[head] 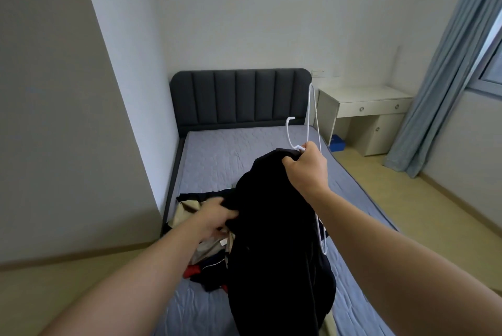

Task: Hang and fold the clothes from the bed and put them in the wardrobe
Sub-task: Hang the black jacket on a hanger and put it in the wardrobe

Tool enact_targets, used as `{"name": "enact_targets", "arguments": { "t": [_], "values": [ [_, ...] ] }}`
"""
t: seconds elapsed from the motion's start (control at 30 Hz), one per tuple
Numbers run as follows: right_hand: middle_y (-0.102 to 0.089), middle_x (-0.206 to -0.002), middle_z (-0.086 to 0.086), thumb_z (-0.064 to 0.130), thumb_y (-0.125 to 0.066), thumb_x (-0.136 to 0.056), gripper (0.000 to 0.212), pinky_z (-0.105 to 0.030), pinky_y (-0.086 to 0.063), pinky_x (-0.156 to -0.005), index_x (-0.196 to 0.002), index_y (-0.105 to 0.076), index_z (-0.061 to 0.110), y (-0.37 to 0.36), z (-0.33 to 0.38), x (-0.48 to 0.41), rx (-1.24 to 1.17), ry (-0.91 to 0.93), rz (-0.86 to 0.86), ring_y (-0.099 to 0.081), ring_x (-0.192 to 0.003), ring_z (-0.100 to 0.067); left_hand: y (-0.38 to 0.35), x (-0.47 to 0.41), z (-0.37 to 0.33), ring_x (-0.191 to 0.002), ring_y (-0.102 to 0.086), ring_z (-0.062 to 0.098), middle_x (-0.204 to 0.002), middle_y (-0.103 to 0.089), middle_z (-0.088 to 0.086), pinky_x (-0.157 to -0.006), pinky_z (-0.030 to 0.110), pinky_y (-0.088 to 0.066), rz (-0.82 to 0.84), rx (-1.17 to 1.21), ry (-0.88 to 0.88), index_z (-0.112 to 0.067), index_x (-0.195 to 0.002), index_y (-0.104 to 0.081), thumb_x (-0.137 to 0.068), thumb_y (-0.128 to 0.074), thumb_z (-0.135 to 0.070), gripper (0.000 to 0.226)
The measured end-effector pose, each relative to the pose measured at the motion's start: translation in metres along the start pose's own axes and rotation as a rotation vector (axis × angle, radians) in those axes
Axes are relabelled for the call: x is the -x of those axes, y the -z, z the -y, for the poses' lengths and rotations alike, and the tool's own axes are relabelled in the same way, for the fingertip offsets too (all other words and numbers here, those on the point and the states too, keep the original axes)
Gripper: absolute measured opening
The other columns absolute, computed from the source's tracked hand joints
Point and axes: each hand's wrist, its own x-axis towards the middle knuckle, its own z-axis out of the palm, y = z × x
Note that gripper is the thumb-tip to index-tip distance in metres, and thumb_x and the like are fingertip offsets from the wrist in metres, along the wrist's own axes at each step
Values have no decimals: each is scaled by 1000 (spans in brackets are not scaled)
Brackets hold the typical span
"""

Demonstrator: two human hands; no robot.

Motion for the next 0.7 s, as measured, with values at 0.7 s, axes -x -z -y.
{"name": "enact_targets", "arguments": {
  "t": [0.7],
  "values": [
    [-53,-78,-4,22,-63,-90,17,-32,-41,-54,-89,-49,13,-5,-26,-7,76,-19,86,-45,-60,-15,71,12,-80,-101,-56,6,-114,-53,-11,-85,28,-47,-226,-401,-342,-25,-123,-37,-65,-88,-56,83]
  ]
}}
